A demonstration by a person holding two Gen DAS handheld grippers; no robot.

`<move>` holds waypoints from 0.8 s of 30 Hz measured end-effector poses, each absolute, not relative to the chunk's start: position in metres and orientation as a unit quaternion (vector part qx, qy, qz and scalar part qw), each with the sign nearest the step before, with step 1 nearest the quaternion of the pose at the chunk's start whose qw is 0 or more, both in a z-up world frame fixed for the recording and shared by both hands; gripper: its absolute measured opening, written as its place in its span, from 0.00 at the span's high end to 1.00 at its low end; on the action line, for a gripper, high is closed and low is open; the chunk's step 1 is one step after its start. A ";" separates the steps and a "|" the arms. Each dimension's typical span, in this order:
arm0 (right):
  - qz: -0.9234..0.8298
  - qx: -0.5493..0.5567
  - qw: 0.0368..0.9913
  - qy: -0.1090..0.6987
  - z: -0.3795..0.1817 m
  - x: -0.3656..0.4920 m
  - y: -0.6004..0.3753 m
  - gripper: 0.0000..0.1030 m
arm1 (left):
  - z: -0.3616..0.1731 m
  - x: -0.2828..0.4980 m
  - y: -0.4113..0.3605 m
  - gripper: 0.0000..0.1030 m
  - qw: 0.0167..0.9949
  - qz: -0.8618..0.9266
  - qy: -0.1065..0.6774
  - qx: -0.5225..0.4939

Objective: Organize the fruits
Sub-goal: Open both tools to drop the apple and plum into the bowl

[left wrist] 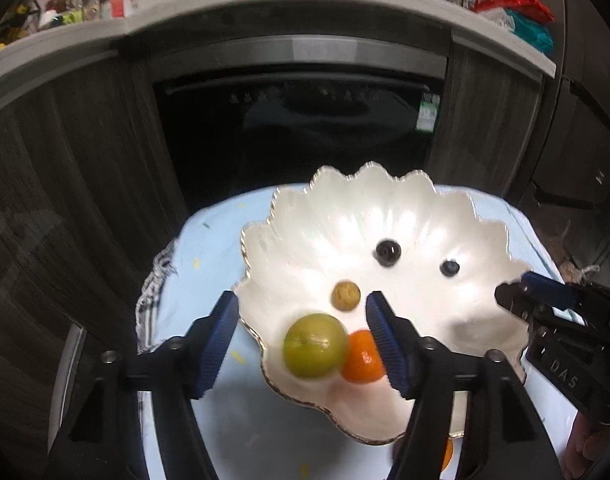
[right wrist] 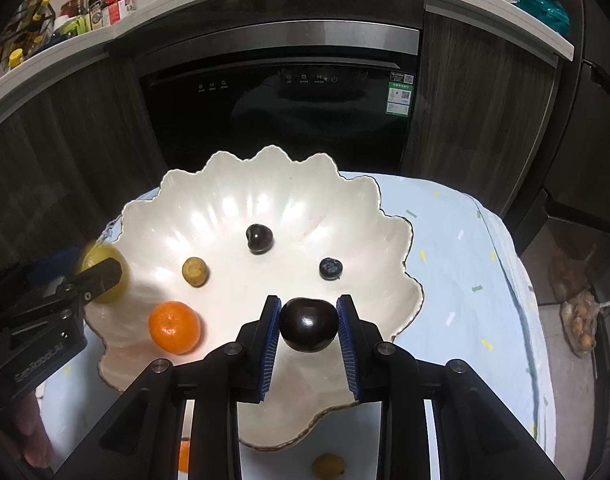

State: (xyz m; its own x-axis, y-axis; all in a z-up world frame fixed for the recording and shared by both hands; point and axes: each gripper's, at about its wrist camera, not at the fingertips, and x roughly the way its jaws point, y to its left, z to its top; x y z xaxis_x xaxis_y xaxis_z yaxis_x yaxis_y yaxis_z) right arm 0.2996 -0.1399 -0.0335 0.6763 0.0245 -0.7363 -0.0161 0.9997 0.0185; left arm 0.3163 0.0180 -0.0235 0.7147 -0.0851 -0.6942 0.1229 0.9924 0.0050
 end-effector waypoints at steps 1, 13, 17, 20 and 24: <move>0.005 0.007 0.916 0.400 -0.032 0.299 -0.141 0.59 | -0.022 0.316 0.018 0.35 0.926 -0.057 0.372 0.026; -0.014 0.014 0.927 0.375 -0.013 0.286 -0.149 0.30 | -0.007 0.301 0.021 0.15 0.930 -0.050 0.364 0.019; -0.017 0.017 0.929 0.370 -0.008 0.278 -0.151 0.30 | 0.001 0.293 0.019 0.13 0.932 -0.050 0.358 0.022; -0.018 0.019 0.931 0.364 -0.004 0.271 -0.153 0.30 | 0.008 0.286 0.016 0.13 0.934 -0.052 0.353 0.023; -0.021 0.023 0.934 0.356 0.002 0.261 -0.157 0.30 | 0.013 0.274 0.014 0.13 0.935 -0.054 0.349 0.022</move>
State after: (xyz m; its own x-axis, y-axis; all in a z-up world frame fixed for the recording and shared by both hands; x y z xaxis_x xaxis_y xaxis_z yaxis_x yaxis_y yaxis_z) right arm 0.2609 -0.1575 0.0024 0.7451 -0.0228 -0.6665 0.0559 0.9980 0.0284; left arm 0.2736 0.0138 0.0130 0.7501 -0.0856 -0.6558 0.1157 0.9933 0.0027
